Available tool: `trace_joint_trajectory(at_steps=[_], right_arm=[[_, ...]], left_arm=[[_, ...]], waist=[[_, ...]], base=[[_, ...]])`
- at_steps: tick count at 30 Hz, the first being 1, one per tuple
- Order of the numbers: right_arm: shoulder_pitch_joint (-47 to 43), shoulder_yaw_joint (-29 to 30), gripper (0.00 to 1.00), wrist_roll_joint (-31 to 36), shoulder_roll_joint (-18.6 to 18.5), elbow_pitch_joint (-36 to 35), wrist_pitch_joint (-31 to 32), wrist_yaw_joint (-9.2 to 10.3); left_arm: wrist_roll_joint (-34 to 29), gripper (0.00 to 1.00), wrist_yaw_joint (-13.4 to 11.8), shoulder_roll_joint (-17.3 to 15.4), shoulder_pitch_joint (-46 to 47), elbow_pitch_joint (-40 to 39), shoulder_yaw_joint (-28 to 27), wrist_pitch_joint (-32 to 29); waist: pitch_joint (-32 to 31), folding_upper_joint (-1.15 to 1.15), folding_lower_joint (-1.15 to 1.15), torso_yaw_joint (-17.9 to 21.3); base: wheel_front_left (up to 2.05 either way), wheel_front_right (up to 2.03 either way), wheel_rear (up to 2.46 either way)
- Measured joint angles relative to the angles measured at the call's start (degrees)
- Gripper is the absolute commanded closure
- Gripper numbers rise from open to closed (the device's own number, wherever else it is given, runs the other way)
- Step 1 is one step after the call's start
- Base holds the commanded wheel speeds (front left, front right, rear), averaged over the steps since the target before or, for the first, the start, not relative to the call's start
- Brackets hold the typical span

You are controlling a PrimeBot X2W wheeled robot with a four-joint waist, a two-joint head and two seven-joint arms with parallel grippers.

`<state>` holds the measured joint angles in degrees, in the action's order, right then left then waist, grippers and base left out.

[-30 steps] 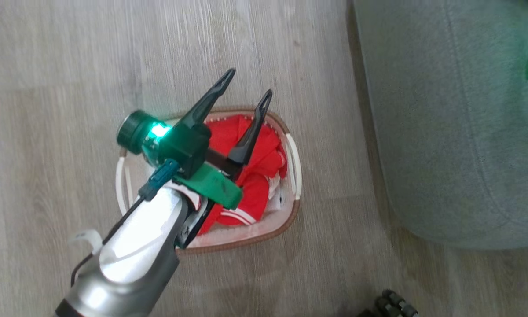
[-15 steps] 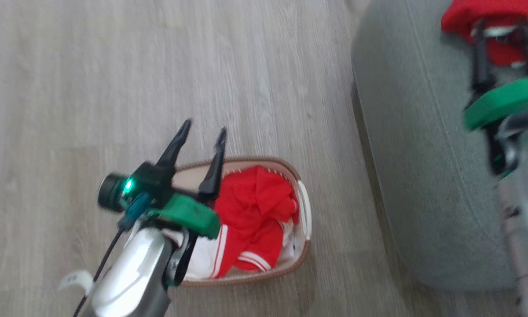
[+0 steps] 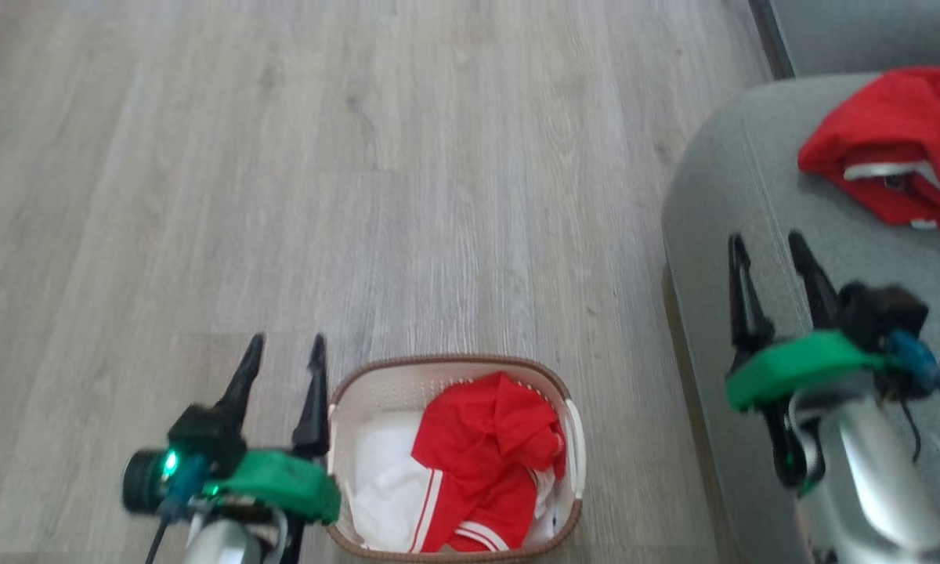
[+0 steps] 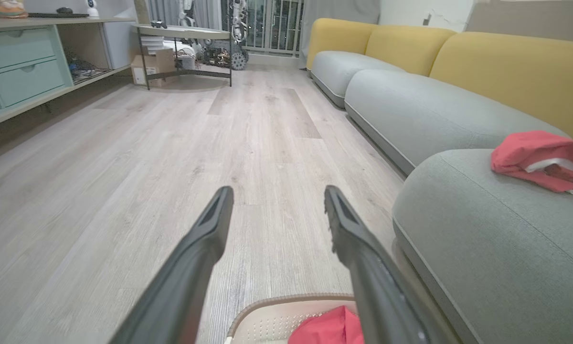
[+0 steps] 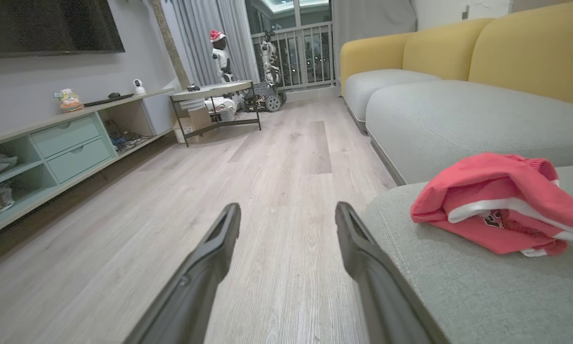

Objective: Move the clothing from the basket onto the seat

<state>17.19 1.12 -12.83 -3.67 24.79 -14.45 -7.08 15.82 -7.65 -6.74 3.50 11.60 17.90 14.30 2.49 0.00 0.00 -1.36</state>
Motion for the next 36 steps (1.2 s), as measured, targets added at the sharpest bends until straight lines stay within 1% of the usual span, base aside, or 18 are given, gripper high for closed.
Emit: trace_joint_trajectory(at_steps=[1, 7, 14, 20, 25, 28, 36], right_arm=[[0.0, 0.0, 0.00, 0.0, 0.0, 0.0, 0.0, 0.00], [-7.5, -0.3, 0.00, 0.5, 0.3, -6.0, 0.0, 0.00], [-12.7, -0.1, 0.00, 0.6, 0.6, -9.6, 0.0, 0.00], [-15.7, -0.3, 0.00, 0.2, 0.7, -10.4, 0.0, 0.00], [-15.9, -0.3, 0.00, 0.3, 0.7, -10.4, 0.0, 0.00], [-15.9, -0.3, 0.00, 0.7, 0.7, -10.3, 0.0, 0.00], [-16.8, -0.3, 0.00, 0.7, 0.7, -9.5, 0.0, 0.00]], left_arm=[[0.0, 0.00, 0.0, 0.0, 0.0, 0.0, 0.0, 0.0], [-0.2, 0.00, 0.0, 0.0, -5.3, -1.8, -3.5, 0.0], [-1.1, 0.00, 0.1, 0.6, -9.0, -2.3, -5.7, 0.0], [-2.0, 0.00, 0.6, 1.5, -10.2, -2.5, -6.8, 0.0], [-2.0, 0.00, 0.7, 1.9, -11.0, -2.5, -7.7, 0.0], [-2.6, 0.00, 1.6, 2.2, -11.1, -2.4, -8.1, 0.0], [-3.5, 0.00, 2.3, 2.6, -11.1, -2.2, -9.0, 0.0]], waist=[[0.0, 0.00, 0.00, 0.0], [-2.4, 0.00, 0.00, -1.3], [-3.3, 0.00, 0.00, -1.8], [-4.0, 0.00, 0.00, -1.6], [-4.4, 0.00, 0.00, -1.6], [-4.7, 0.00, 0.00, -1.7], [-5.0, 0.00, 0.00, -1.8]], base=[[0.00, 0.00, 0.00], [0.00, 0.00, 0.00], [0.00, 0.00, 0.00], [0.00, 0.00, 0.00], [0.00, 0.00, 0.00], [0.00, 0.00, 0.00], [0.00, 0.00, 0.00]])
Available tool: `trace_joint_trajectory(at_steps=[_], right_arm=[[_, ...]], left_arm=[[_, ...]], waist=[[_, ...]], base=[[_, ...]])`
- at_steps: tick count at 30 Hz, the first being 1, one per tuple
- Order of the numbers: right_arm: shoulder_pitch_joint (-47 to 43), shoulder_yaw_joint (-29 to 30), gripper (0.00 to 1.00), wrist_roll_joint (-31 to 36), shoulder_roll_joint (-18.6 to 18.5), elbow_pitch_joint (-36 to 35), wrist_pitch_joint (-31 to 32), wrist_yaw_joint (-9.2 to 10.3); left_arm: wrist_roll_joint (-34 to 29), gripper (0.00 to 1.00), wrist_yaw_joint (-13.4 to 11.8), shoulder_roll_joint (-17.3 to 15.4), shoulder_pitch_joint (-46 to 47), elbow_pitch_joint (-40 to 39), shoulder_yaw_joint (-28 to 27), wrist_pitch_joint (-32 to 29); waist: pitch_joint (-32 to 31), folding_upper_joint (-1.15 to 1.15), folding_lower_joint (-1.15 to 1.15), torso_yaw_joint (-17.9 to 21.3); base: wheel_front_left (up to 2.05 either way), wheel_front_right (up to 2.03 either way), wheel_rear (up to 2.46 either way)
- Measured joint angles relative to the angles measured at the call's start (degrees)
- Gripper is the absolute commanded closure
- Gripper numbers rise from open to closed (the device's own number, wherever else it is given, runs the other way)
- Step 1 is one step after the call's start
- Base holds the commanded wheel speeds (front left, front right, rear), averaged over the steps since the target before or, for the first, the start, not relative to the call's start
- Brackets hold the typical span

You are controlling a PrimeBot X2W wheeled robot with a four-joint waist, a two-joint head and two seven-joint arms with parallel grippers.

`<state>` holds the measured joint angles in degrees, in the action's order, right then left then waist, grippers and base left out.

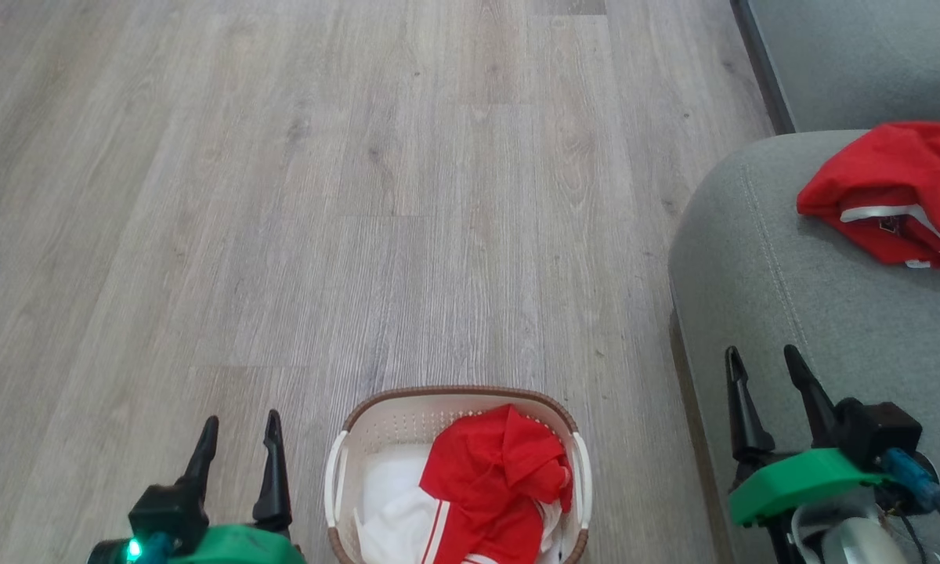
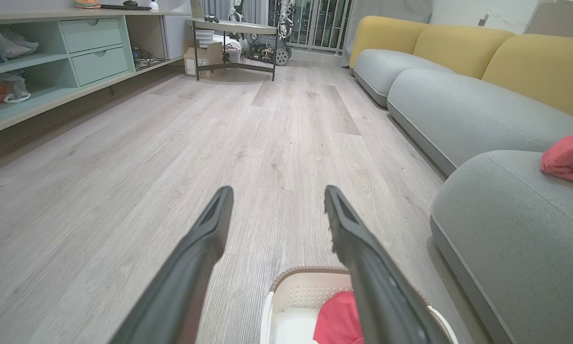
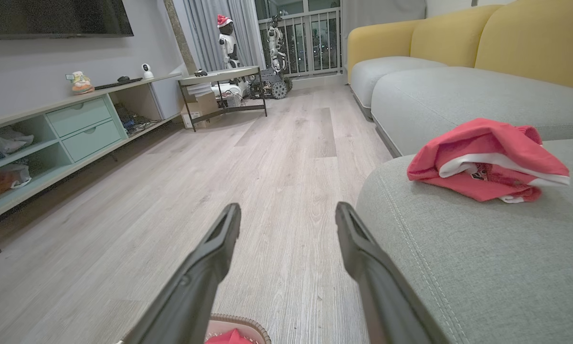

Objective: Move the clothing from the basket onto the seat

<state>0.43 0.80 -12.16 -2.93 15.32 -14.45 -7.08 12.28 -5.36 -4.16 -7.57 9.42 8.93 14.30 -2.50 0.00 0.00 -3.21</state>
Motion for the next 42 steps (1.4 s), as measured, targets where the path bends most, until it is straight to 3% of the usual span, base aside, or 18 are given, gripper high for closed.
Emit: trace_joint_trajectory(at_steps=[25, 31, 42], right_arm=[[0.0, 1.1, 0.00, -0.2, 0.1, -0.3, 0.0, 0.00], [0.5, 3.4, 0.00, 0.0, 0.1, -1.6, 0.0, 0.00], [12.1, 3.5, 0.00, 2.0, 0.2, -6.0, 0.0, 0.00]], left_arm=[[-1.7, 0.00, 1.9, 0.7, 0.1, 0.9, -0.2, 0.0], [-3.8, 0.00, 3.4, 0.7, 3.5, 5.7, 2.5, 0.0], [-6.2, 0.00, 6.5, 1.4, 22.6, 23.0, 11.4, 0.0]], waist=[[1.7, 0.00, 0.00, 0.1], [4.6, 0.00, 0.00, 0.2], [16.9, 0.00, 0.00, 2.2]], base=[[0.00, 0.00, 0.00], [0.00, 0.00, 0.00], [0.00, 0.00, 0.00]])
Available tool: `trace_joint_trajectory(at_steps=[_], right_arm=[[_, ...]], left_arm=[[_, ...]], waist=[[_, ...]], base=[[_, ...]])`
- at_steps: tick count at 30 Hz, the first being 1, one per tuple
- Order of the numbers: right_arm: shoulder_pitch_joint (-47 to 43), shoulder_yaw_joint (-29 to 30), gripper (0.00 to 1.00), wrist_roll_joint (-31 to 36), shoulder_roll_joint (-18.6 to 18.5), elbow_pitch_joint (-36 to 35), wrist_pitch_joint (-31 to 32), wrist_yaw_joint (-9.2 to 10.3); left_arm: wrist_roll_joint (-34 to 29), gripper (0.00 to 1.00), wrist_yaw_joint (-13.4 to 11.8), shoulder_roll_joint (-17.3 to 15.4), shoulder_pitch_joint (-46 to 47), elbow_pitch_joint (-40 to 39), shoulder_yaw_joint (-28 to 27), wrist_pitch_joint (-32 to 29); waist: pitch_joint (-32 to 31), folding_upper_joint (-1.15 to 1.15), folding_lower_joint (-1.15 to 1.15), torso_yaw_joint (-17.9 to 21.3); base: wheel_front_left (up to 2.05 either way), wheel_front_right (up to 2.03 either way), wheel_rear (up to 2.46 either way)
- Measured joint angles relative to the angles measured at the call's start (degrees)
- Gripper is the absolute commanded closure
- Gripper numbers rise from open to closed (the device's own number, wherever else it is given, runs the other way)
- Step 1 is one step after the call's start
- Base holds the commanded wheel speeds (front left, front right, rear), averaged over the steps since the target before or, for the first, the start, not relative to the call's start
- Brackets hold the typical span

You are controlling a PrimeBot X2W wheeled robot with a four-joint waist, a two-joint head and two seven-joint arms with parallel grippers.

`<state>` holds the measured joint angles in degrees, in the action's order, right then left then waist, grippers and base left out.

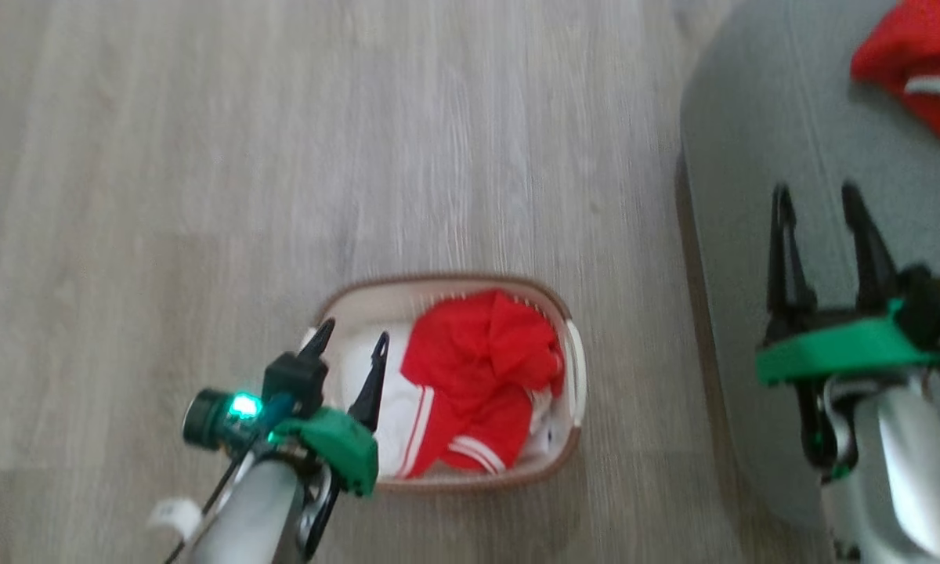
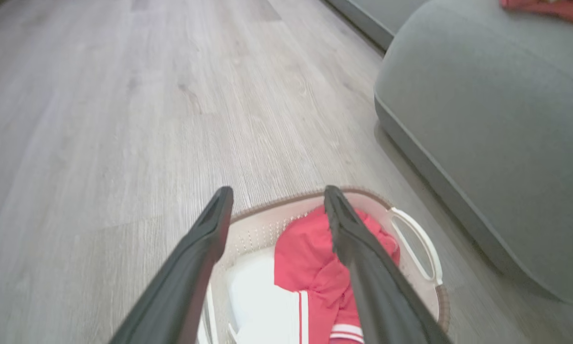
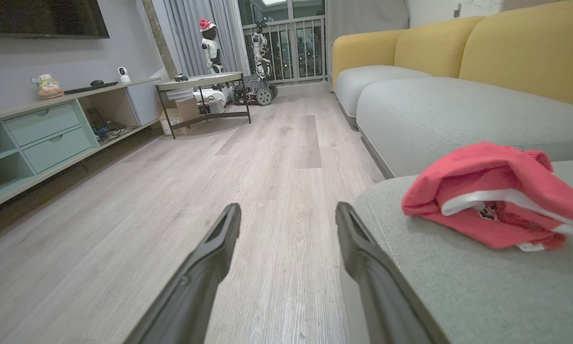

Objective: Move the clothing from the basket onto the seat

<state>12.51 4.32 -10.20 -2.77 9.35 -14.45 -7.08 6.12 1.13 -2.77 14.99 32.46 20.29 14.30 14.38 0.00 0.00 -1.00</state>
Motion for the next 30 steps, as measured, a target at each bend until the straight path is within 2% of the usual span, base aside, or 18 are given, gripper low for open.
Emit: trace_joint_trajectory(at_steps=[6, 18, 30], right_arm=[[8.2, -0.1, 0.00, 0.6, 0.0, -2.4, 0.0, 0.00], [16.6, -0.4, 0.00, -1.1, -0.1, -7.2, 0.0, 0.00], [20.6, -2.5, 0.00, -3.9, -0.1, -11.7, 0.0, 0.00]], left_arm=[[-0.9, 0.00, 0.9, 0.2, 10.6, 11.4, 5.2, 0.0], [0.3, 0.00, 2.0, 0.4, 25.0, 26.2, 14.9, -0.1], [1.8, 0.00, 1.2, 0.4, 35.2, 35.6, 16.1, 0.0]], waist=[[8.8, 0.00, 0.00, 2.6], [25.0, 0.00, -0.01, 8.2], [35.4, 0.01, -0.01, 13.1]], base=[[0.00, 0.00, 0.00], [0.00, 0.00, 0.00], [0.00, 0.00, 0.00]])
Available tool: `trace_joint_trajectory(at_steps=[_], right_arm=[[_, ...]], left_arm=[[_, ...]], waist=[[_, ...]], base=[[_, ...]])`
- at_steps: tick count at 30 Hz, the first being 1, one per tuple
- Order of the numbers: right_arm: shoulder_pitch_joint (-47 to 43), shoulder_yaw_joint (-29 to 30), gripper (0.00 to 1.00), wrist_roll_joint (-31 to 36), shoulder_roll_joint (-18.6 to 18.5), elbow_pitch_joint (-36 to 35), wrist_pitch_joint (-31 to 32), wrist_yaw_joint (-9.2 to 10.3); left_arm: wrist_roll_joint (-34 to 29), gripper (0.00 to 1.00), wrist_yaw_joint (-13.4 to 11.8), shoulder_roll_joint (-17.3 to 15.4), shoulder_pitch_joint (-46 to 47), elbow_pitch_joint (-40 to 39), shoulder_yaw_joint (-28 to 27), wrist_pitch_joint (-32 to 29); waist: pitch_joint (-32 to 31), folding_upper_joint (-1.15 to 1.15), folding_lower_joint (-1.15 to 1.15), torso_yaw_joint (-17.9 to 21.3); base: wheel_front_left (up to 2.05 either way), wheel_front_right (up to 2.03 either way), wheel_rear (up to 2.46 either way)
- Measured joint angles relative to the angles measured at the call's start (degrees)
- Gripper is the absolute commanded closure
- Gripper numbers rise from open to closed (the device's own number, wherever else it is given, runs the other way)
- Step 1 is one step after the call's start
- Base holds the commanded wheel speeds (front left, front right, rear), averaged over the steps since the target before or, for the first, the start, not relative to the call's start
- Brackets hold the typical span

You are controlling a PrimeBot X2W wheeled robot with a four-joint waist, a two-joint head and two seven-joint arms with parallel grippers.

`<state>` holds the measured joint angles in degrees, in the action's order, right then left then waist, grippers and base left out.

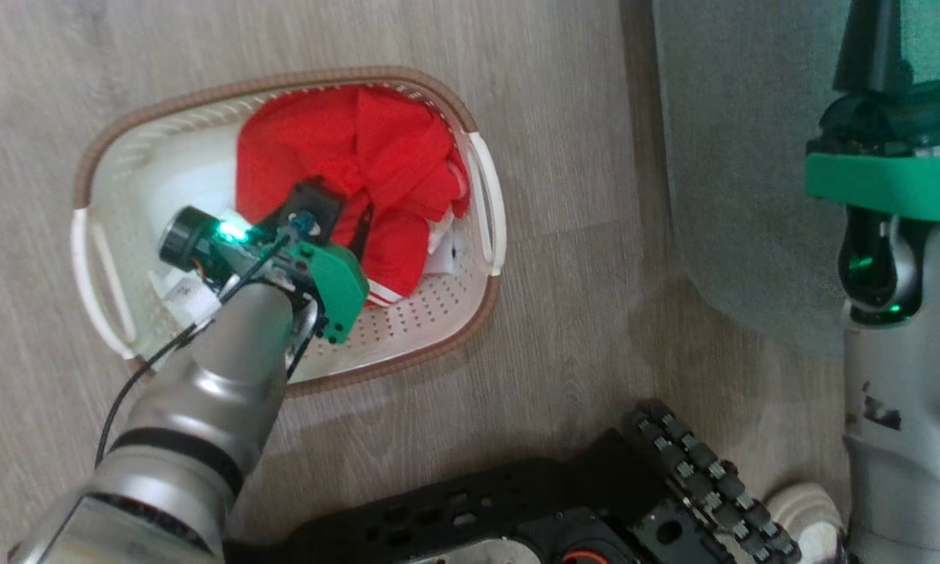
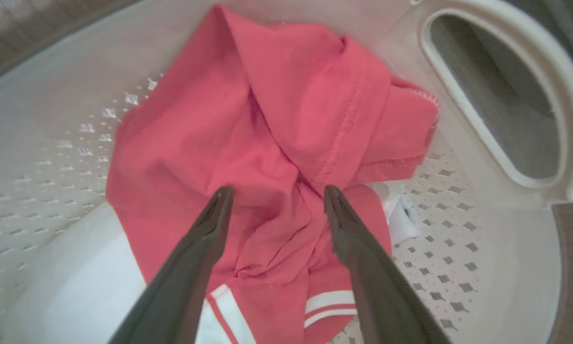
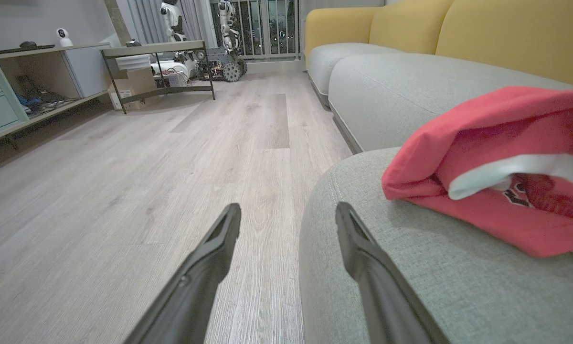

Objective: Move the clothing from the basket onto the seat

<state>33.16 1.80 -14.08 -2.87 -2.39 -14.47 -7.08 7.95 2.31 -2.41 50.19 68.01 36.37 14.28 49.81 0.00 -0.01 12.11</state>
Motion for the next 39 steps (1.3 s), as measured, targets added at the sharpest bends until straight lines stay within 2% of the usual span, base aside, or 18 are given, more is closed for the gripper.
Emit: trace_joint_trajectory(at_steps=[8, 9, 10, 11, 16, 23, 29, 35, 39], right_arm=[[0.6, -0.9, 0.00, -0.1, 0.0, -1.8, 0.0, 0.00], [0.6, -0.9, 0.00, -0.3, 0.0, -1.9, 0.0, 0.00], [0.6, -0.9, 0.00, -0.3, 0.0, -1.9, 0.0, 0.00], [0.7, -1.0, 0.00, -0.6, 0.0, -2.0, -0.2, 0.00], [0.6, -1.0, 0.00, -0.6, 0.0, -1.9, -0.2, 0.00], [-0.1, -0.9, 0.00, -0.2, 0.0, 1.2, -0.2, 0.00], [-3.4, -0.3, 0.00, 1.6, 0.0, 5.2, -0.2, 0.00], [-7.6, 0.0, 0.00, 2.6, 0.0, 10.2, -0.2, 0.00], [-10.5, 0.5, 0.00, 3.2, 0.0, 13.3, -0.2, 0.00]], left_arm=[[1.0, 0.00, -1.8, -0.2, 2.9, 3.1, -0.3, 0.0], [1.0, 0.42, -1.8, -0.2, 2.9, 3.2, -0.4, 0.0], [1.0, 0.62, -1.8, -0.2, 2.9, 3.2, -0.4, 0.0], [1.3, 1.00, -1.8, -0.2, 2.9, 3.7, -0.4, 0.0], [2.4, 1.00, -1.3, -0.2, 2.8, 3.4, -0.5, 0.0], [3.7, 1.00, -0.4, -0.2, -0.4, -3.8, -1.5, 0.0], [3.9, 1.00, 0.4, -0.2, -6.2, -12.5, -1.7, 0.0], [3.9, 1.00, 2.3, -0.1, -9.9, -18.5, -1.6, 0.0], [6.9, 1.00, 3.4, -0.1, -12.2, -21.0, -2.2, 0.0]], waist=[[3.3, 0.00, 0.01, 1.9], [3.4, 0.00, 0.01, 2.0], [3.4, 0.00, 0.01, 2.0], [3.3, 0.00, 0.01, 2.2], [2.3, 0.00, 0.01, 2.1], [-1.8, 0.00, 0.01, 1.1], [-7.9, -0.01, 0.01, -0.8], [-15.6, -0.01, 0.01, -3.5], [-21.4, -0.01, 0.01, -5.2]], base=[[0.00, 0.00, 0.00], [0.00, 0.00, 0.00], [0.00, 0.00, 0.00], [0.00, 0.00, 0.00], [0.00, 0.00, 0.00], [0.00, 0.00, 0.00], [0.00, 0.00, 0.00], [0.00, 0.00, 0.00], [0.00, 0.00, 0.00]])
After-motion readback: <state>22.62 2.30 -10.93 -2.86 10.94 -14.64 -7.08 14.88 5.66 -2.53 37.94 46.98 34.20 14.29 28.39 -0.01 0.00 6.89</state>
